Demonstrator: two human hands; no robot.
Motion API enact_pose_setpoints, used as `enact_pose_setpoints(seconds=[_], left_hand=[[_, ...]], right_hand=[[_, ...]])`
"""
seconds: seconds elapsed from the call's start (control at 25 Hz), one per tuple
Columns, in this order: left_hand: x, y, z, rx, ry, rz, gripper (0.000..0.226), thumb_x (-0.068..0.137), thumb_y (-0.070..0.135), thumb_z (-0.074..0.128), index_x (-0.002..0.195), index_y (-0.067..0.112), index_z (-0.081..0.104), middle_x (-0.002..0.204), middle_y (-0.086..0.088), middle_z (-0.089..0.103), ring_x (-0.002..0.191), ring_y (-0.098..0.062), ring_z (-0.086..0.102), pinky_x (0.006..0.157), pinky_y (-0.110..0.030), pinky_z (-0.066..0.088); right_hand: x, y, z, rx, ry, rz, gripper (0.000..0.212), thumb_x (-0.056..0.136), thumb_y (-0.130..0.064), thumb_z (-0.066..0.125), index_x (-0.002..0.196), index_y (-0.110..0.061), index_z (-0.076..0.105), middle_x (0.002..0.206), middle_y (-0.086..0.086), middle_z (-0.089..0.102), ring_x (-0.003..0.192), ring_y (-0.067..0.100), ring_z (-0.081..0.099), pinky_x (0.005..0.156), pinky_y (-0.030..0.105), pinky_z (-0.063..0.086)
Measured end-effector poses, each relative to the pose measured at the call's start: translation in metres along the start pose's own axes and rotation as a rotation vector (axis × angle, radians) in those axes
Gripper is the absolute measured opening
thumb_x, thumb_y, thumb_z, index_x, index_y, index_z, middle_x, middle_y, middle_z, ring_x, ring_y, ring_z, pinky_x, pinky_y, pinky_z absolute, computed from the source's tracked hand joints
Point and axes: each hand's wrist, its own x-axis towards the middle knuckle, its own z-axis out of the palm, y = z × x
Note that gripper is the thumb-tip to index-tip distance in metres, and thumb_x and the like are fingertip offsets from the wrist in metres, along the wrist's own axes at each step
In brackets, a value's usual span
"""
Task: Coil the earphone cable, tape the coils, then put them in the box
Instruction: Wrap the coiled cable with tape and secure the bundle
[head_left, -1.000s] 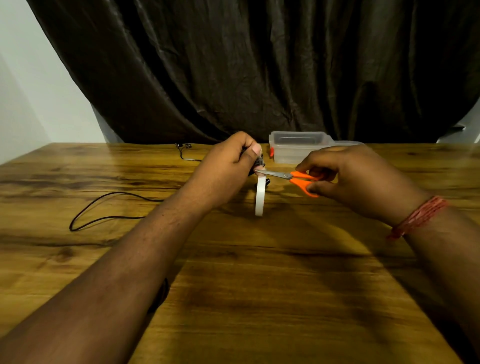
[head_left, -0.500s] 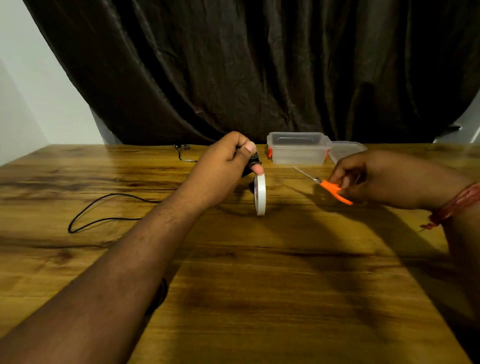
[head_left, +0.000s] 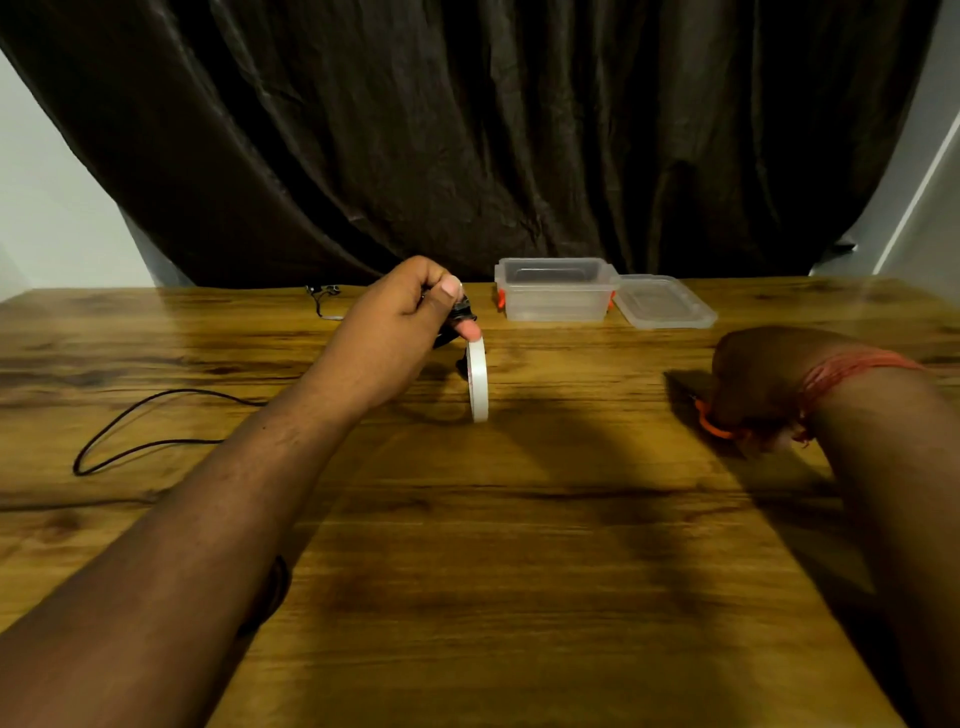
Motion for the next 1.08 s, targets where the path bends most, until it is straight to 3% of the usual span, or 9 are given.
enact_pose_setpoints(seconds=[0.2, 0.28, 0.36, 0.52, 0.64, 0.76, 0.84, 0.92, 1.08], left_hand=[[0.0, 0.0, 0.0, -0.006, 0.001, -0.002, 0.017, 0.103, 0.031, 0.04, 0.096, 0.023, 0.053, 0.085, 0.005, 0.074, 0.052, 0.014, 0.05, 0.058, -0.025, 0.034], [0.0, 0.0, 0.0, -0.007, 0.003, 0.002, 0.017, 0.103, 0.03, 0.04, 0.097, 0.022, 0.053, 0.086, 0.004, 0.074, 0.053, 0.014, 0.051, 0.058, -0.025, 0.034], [0.0, 0.0, 0.0, 0.0, 0.007, 0.004, 0.017, 0.103, 0.03, 0.04, 0.098, 0.022, 0.054, 0.085, 0.005, 0.073, 0.054, 0.014, 0.051, 0.058, -0.024, 0.034], [0.002, -0.004, 0.0, 0.011, 0.01, 0.015, 0.019, 0.103, 0.032, 0.041, 0.098, 0.02, 0.055, 0.081, 0.009, 0.073, 0.054, 0.013, 0.049, 0.06, -0.028, 0.034], [0.004, -0.007, -0.001, 0.002, 0.009, 0.022, 0.019, 0.102, 0.033, 0.041, 0.096, 0.02, 0.054, 0.081, 0.01, 0.074, 0.053, 0.01, 0.048, 0.063, -0.029, 0.035], [0.004, -0.007, 0.0, 0.002, 0.002, 0.029, 0.018, 0.102, 0.033, 0.041, 0.094, 0.022, 0.053, 0.082, 0.009, 0.074, 0.051, 0.011, 0.048, 0.061, -0.03, 0.034], [0.004, -0.007, 0.0, -0.028, -0.004, 0.035, 0.017, 0.102, 0.032, 0.041, 0.092, 0.024, 0.053, 0.083, 0.007, 0.074, 0.05, 0.011, 0.048, 0.06, -0.03, 0.034], [0.004, -0.009, 0.001, -0.081, -0.005, 0.051, 0.017, 0.102, 0.031, 0.042, 0.089, 0.028, 0.051, 0.083, 0.006, 0.074, 0.05, 0.009, 0.047, 0.06, -0.031, 0.033], [0.004, -0.012, 0.002, -0.114, 0.011, 0.056, 0.018, 0.103, 0.03, 0.041, 0.088, 0.031, 0.051, 0.088, 0.003, 0.074, 0.05, 0.01, 0.047, 0.06, -0.031, 0.032]], right_hand=[[-0.001, -0.003, 0.001, -0.056, 0.008, -0.002, 0.019, 0.085, -0.022, 0.068, 0.073, -0.007, 0.067, 0.053, 0.004, 0.069, 0.051, 0.018, 0.067, 0.055, 0.027, 0.055], [0.004, -0.007, 0.003, -0.078, 0.229, -0.111, 0.017, 0.087, -0.03, 0.065, 0.087, -0.014, 0.069, 0.071, 0.004, 0.069, 0.066, 0.019, 0.065, 0.063, 0.03, 0.052], [0.0, -0.027, 0.011, 0.194, 0.47, -0.357, 0.014, 0.087, -0.035, 0.065, 0.095, -0.023, 0.067, 0.09, 0.002, 0.067, 0.082, 0.018, 0.061, 0.074, 0.032, 0.051], [-0.026, -0.091, 0.049, 0.806, 0.267, -0.676, 0.016, 0.086, -0.037, 0.069, 0.095, -0.024, 0.07, 0.087, 0.001, 0.069, 0.078, 0.011, 0.063, 0.068, 0.024, 0.051], [-0.017, -0.11, 0.066, 0.983, 0.25, -0.688, 0.015, 0.085, -0.032, 0.072, 0.09, -0.017, 0.073, 0.09, 0.014, 0.07, 0.086, 0.027, 0.064, 0.079, 0.042, 0.054], [-0.008, -0.113, 0.069, 1.061, 0.231, -0.678, 0.011, 0.085, -0.025, 0.072, 0.086, -0.014, 0.075, 0.085, 0.006, 0.072, 0.08, 0.018, 0.066, 0.078, 0.038, 0.054], [-0.007, -0.114, 0.07, 1.098, 0.222, -0.672, 0.01, 0.085, -0.021, 0.072, 0.083, -0.012, 0.075, 0.083, 0.003, 0.072, 0.076, 0.012, 0.066, 0.075, 0.034, 0.054], [-0.008, -0.111, 0.067, 1.093, 0.24, -0.665, 0.011, 0.083, -0.019, 0.071, 0.078, -0.009, 0.073, 0.076, 0.005, 0.071, 0.074, 0.019, 0.066, 0.074, 0.04, 0.055], [-0.002, -0.086, 0.049, 0.538, 0.437, -0.659, 0.017, 0.079, -0.025, 0.068, 0.065, -0.015, 0.064, 0.064, -0.005, 0.062, 0.073, 0.013, 0.063, 0.071, 0.034, 0.054]])
